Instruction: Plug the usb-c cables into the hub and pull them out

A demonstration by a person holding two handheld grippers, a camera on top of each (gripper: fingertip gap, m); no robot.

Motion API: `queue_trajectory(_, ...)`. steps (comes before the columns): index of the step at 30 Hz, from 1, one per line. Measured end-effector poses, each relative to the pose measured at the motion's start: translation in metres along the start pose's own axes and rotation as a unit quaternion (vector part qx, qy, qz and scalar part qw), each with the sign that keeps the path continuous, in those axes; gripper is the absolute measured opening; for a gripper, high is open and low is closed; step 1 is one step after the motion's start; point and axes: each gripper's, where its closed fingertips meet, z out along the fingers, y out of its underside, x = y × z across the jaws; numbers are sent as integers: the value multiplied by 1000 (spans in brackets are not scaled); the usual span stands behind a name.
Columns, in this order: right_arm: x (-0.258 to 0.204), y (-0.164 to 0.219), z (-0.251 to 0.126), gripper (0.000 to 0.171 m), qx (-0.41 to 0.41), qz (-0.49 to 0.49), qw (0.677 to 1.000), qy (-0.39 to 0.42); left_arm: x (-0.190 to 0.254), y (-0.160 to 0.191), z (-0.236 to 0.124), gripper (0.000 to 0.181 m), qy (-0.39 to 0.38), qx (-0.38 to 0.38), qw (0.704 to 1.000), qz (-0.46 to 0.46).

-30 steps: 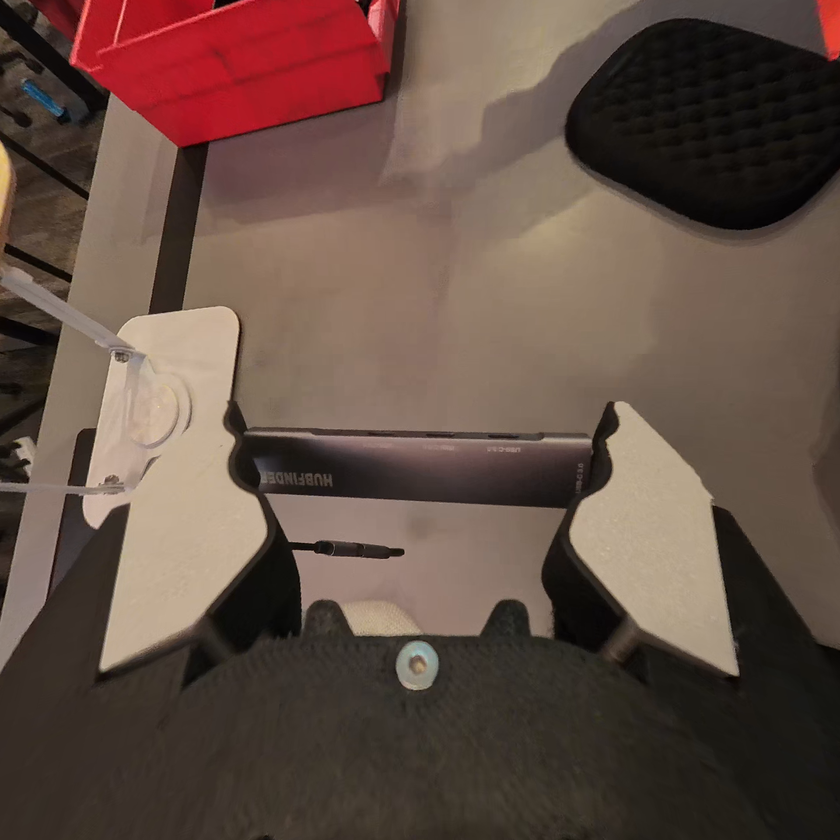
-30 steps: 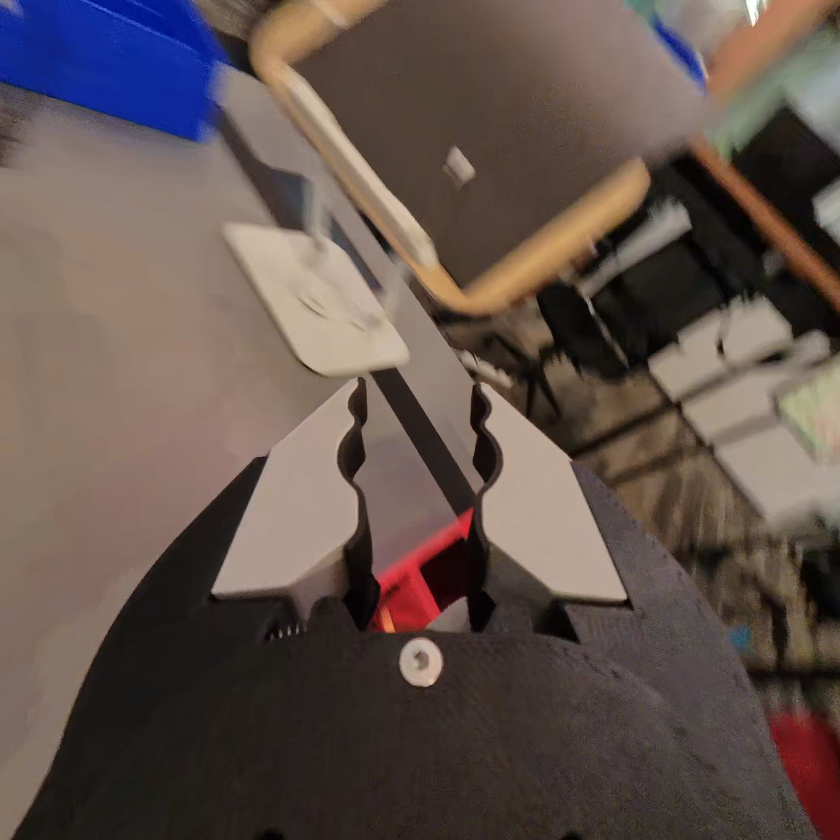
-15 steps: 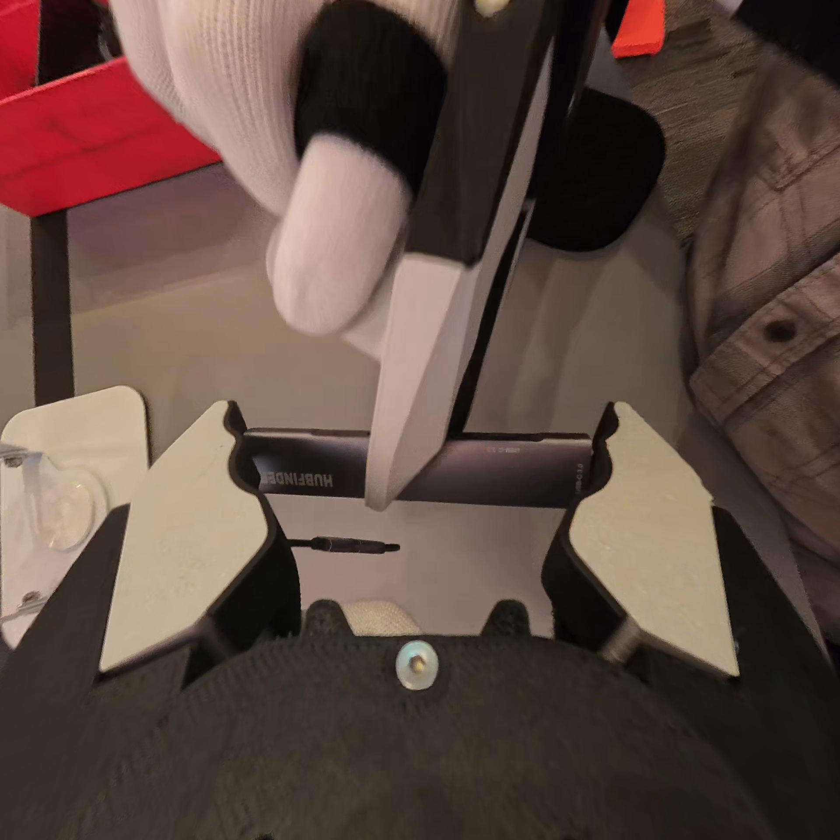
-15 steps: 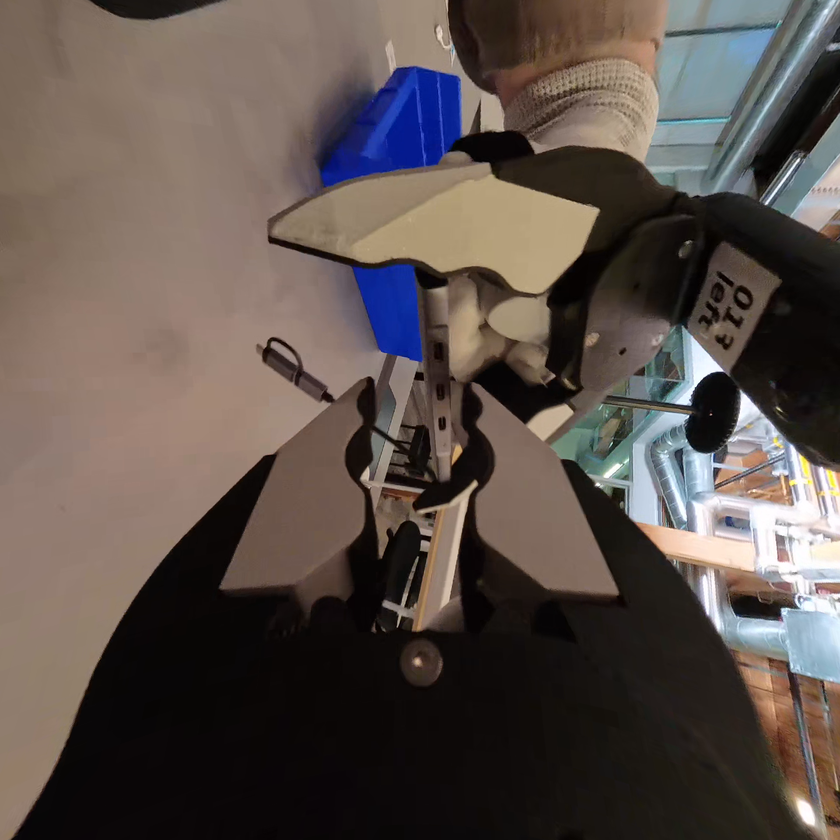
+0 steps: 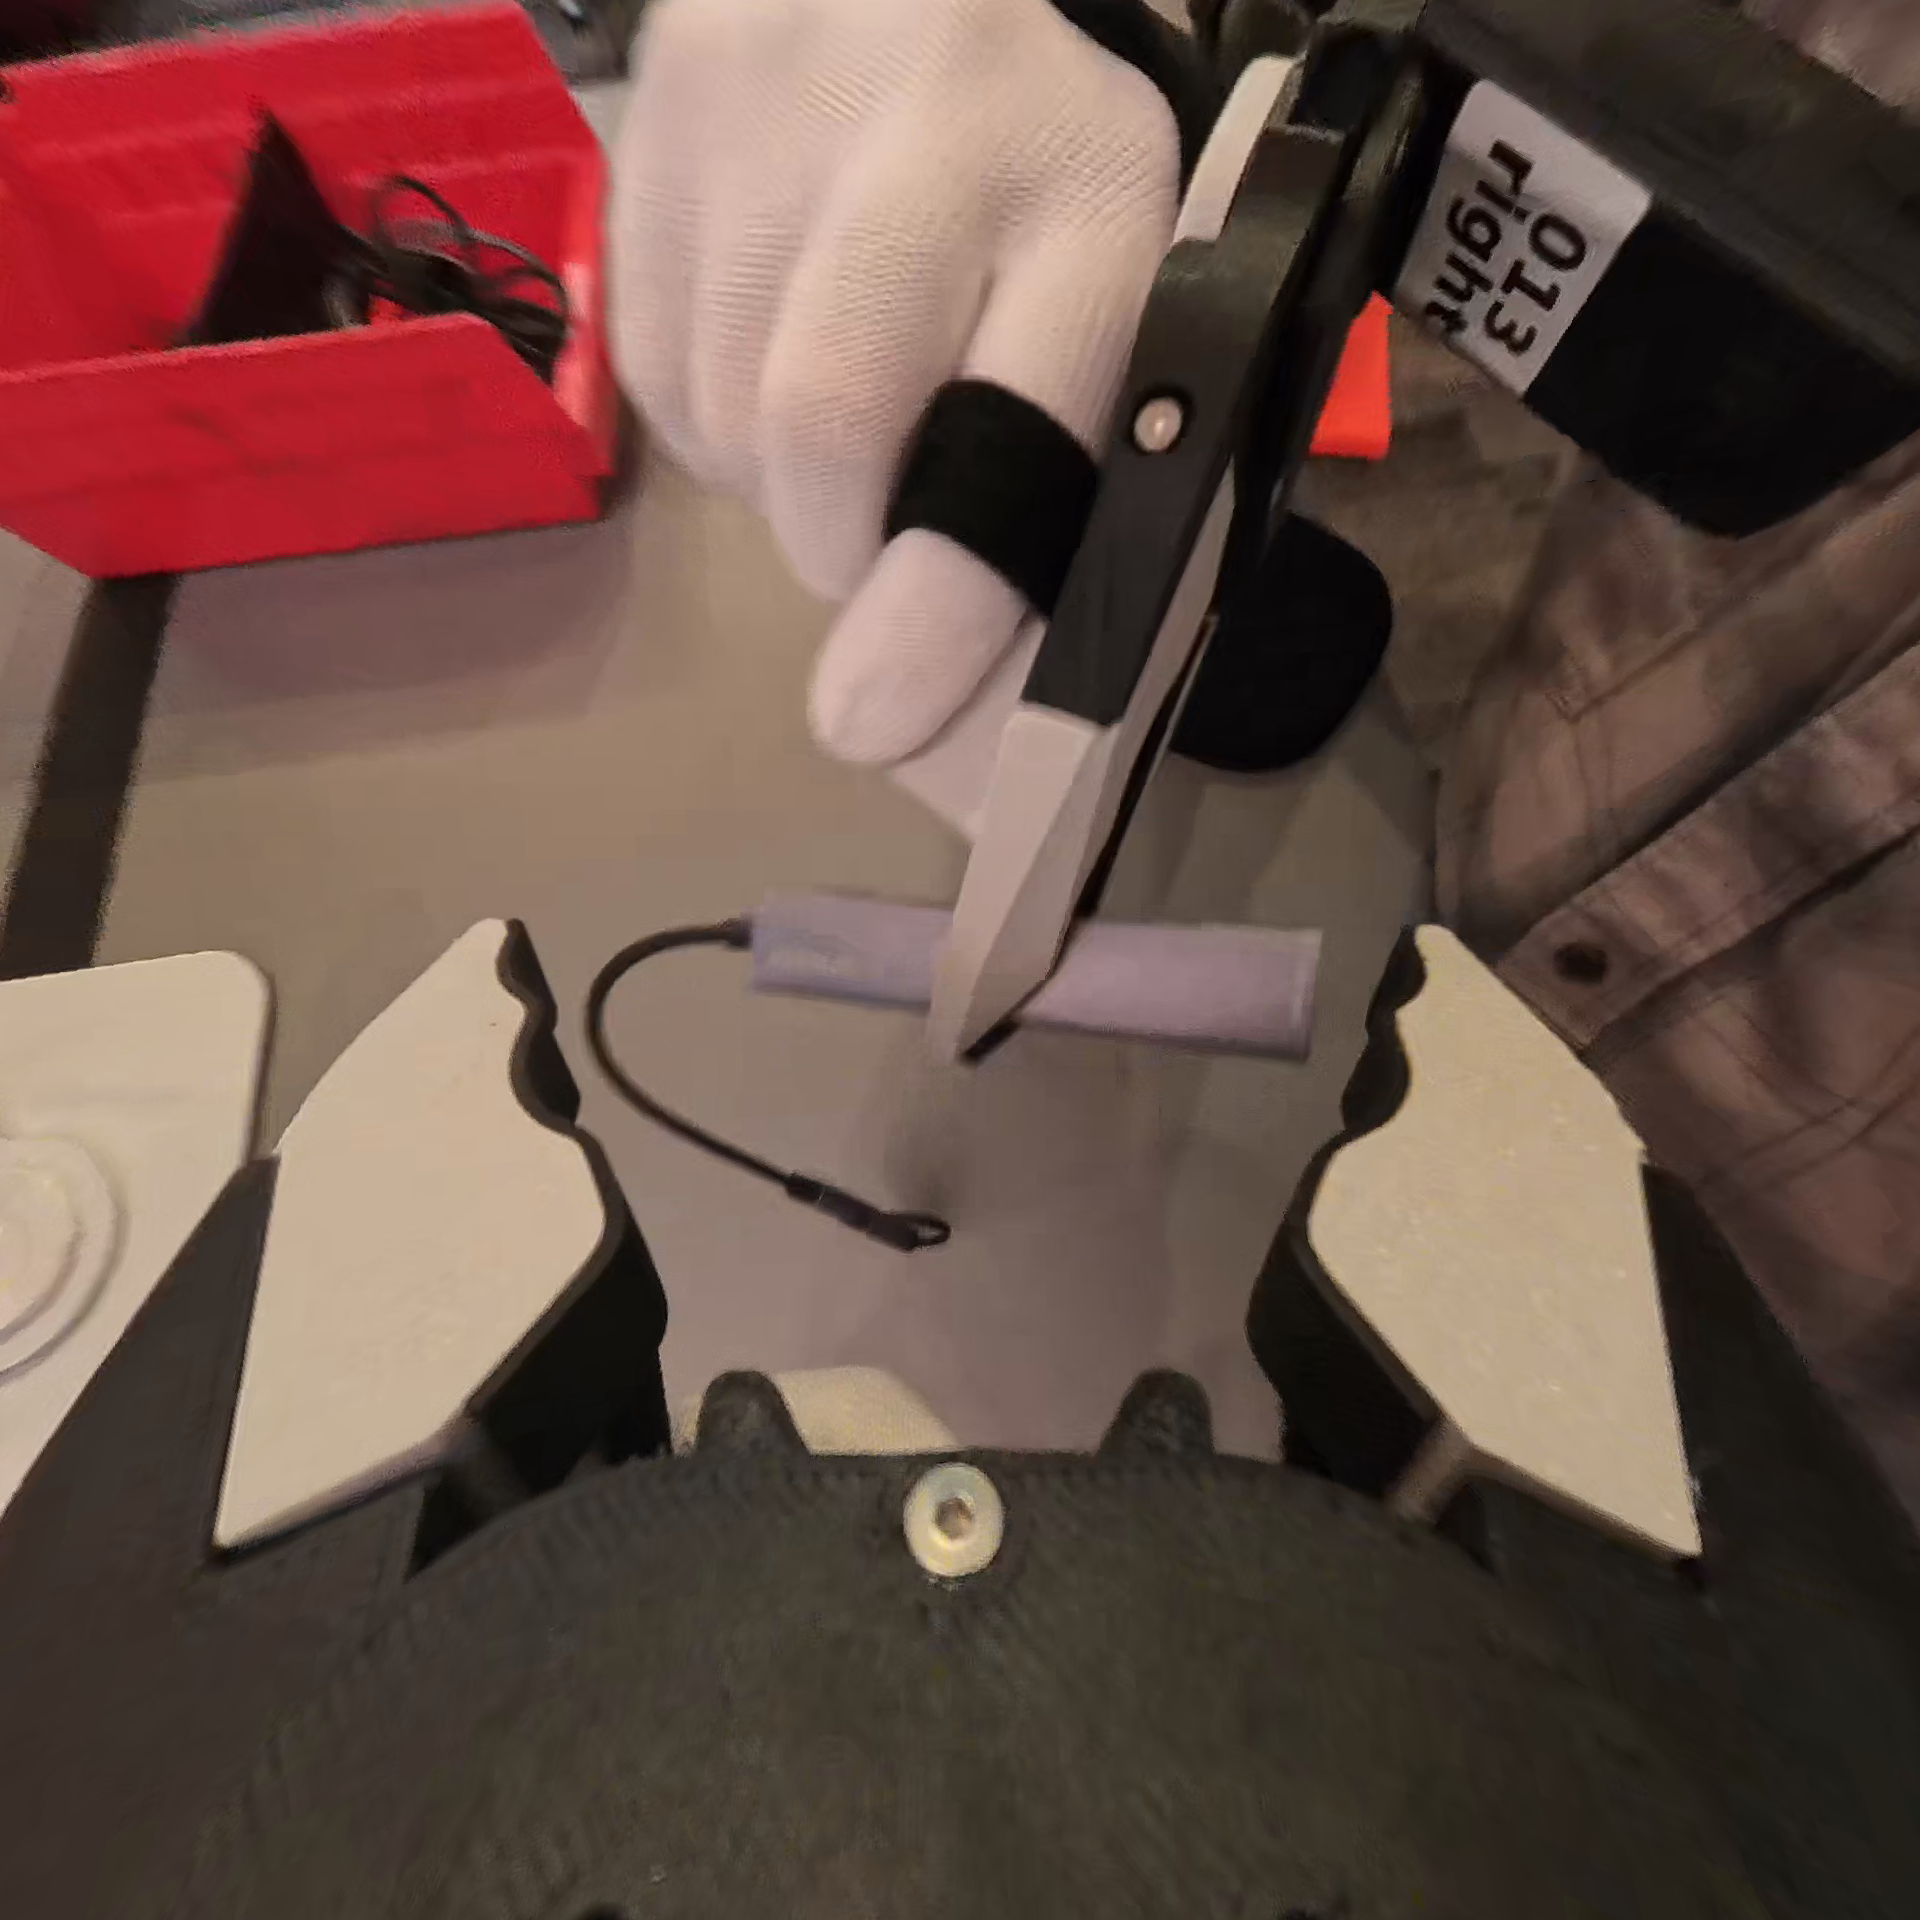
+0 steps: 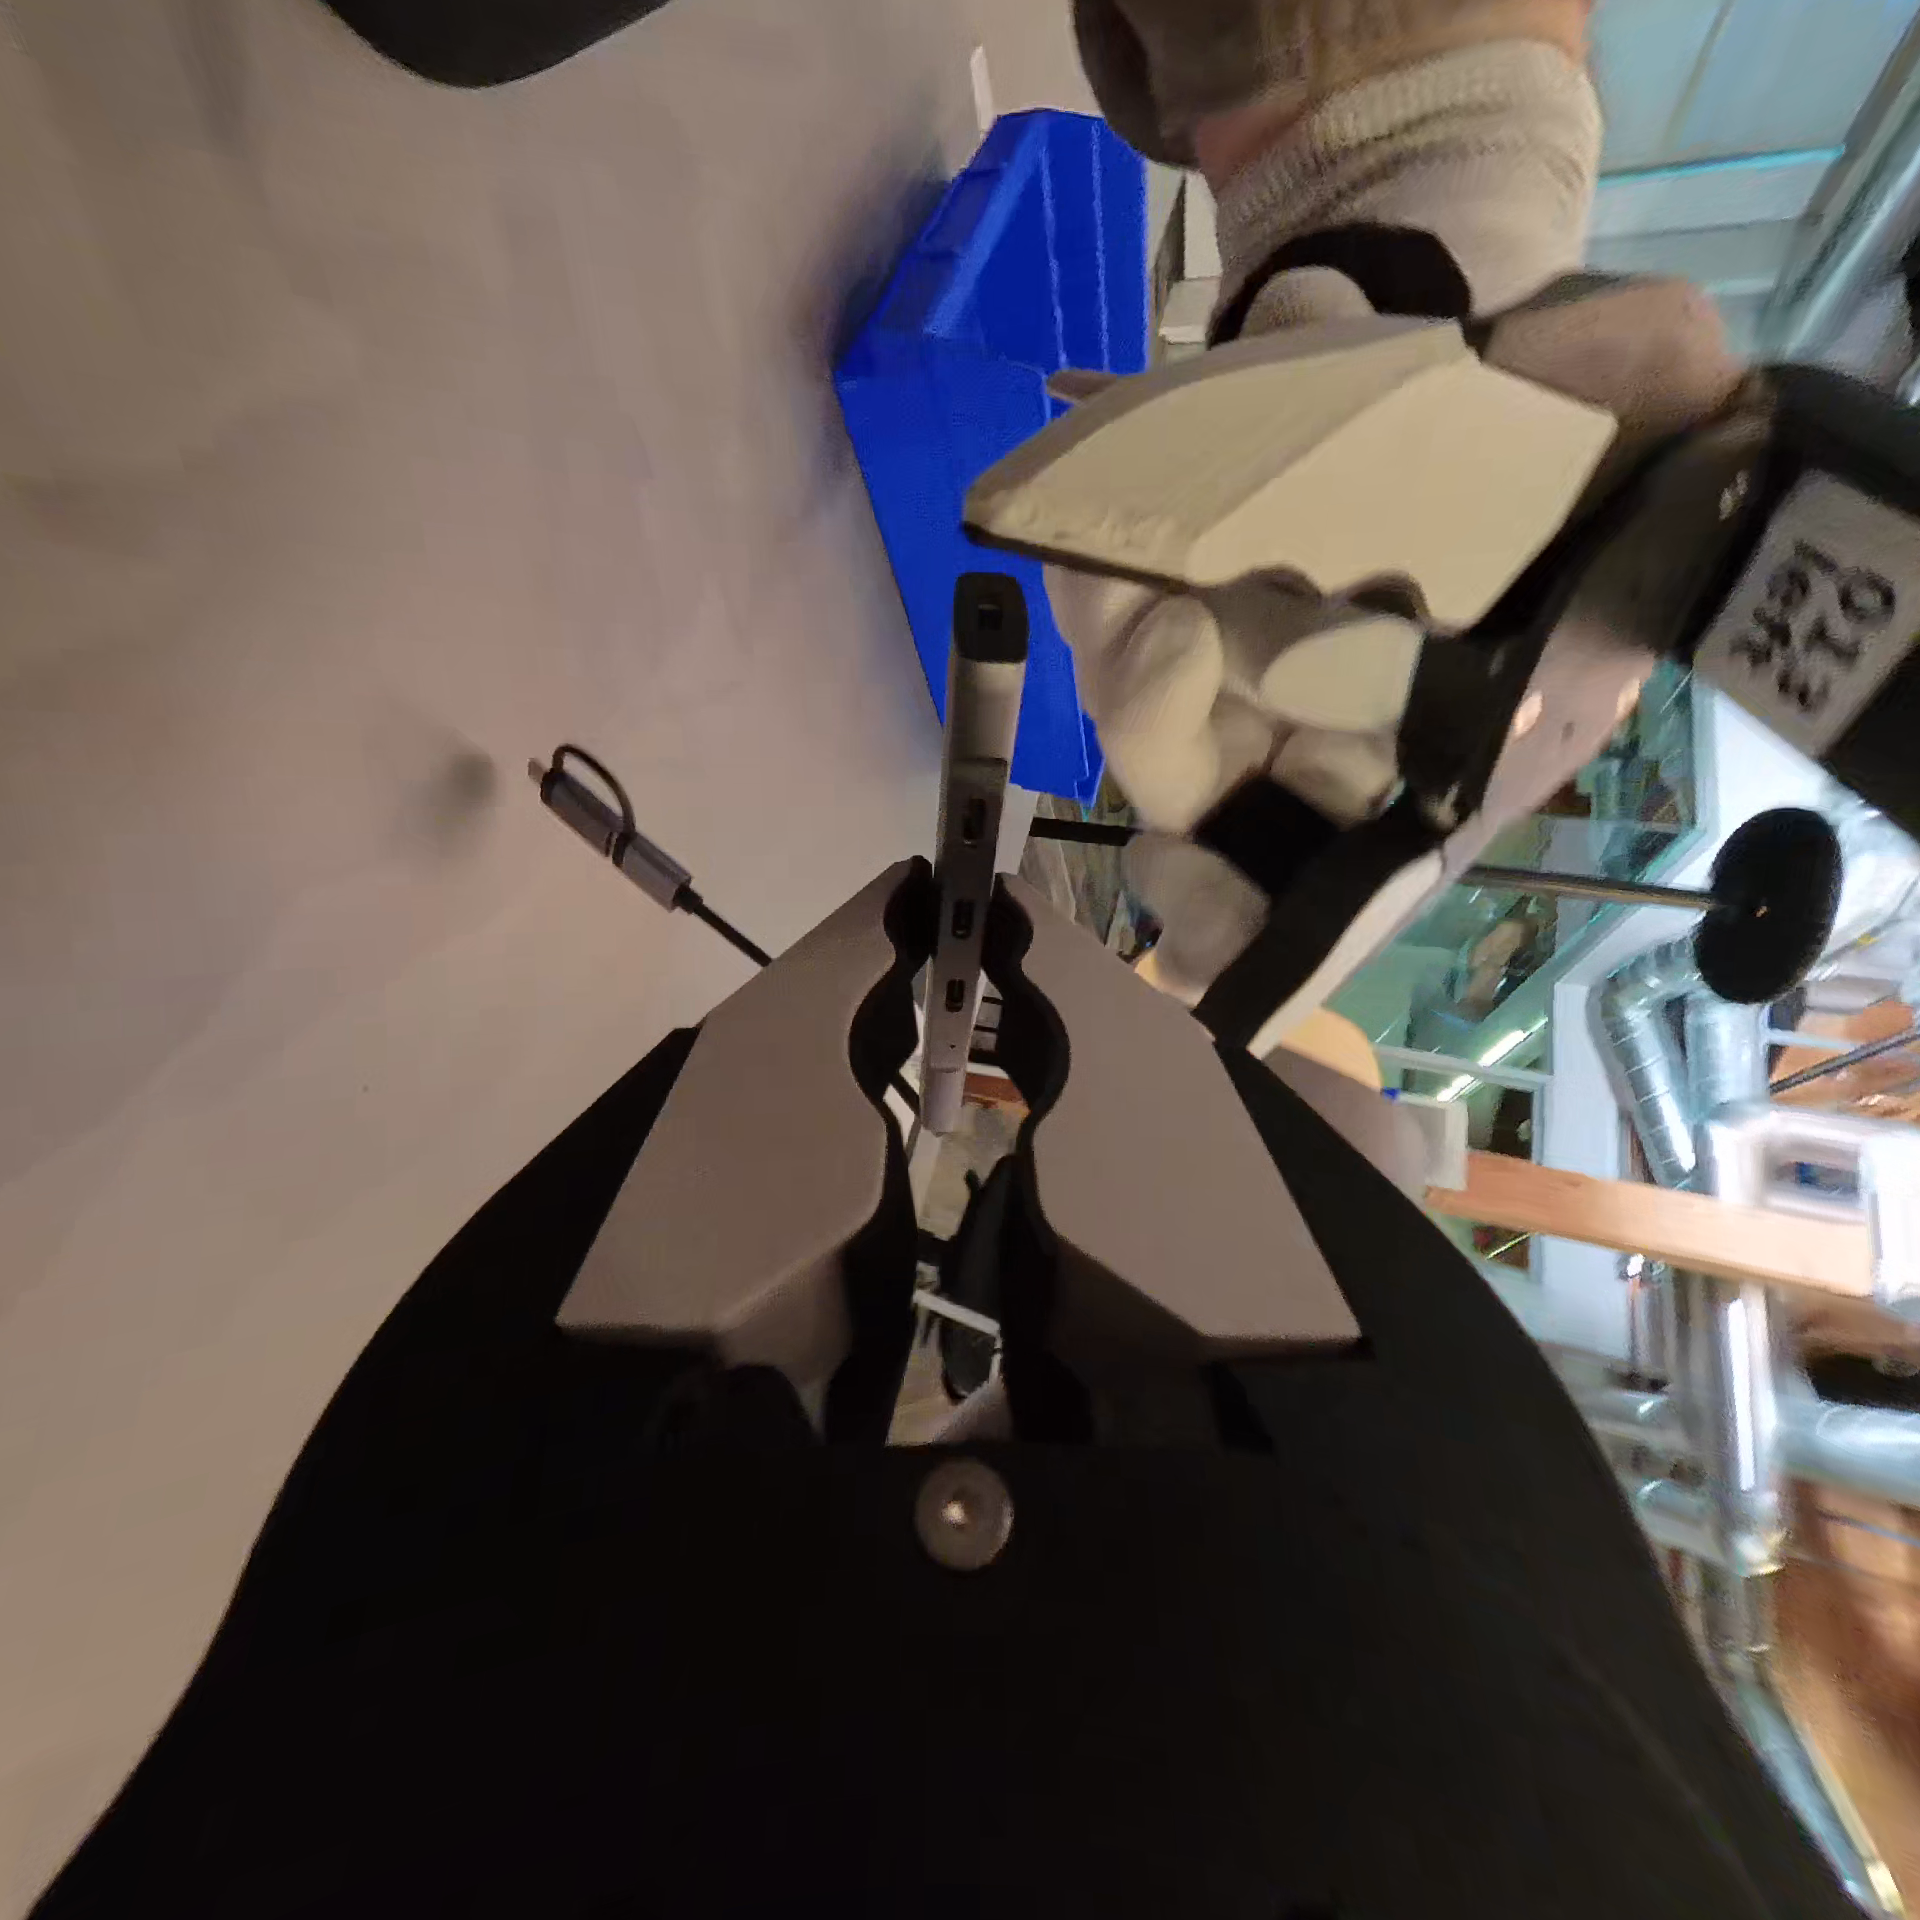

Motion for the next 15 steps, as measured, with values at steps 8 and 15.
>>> queue_trajectory(8,72,162,-82,6,-168,111,975,99,-48,19,-58,106,-161,62,983,-69)
queue_trajectory(15,112,335,-173,7,-309,212,912,164,-52,85,-32,74,-203,25,967,-150)
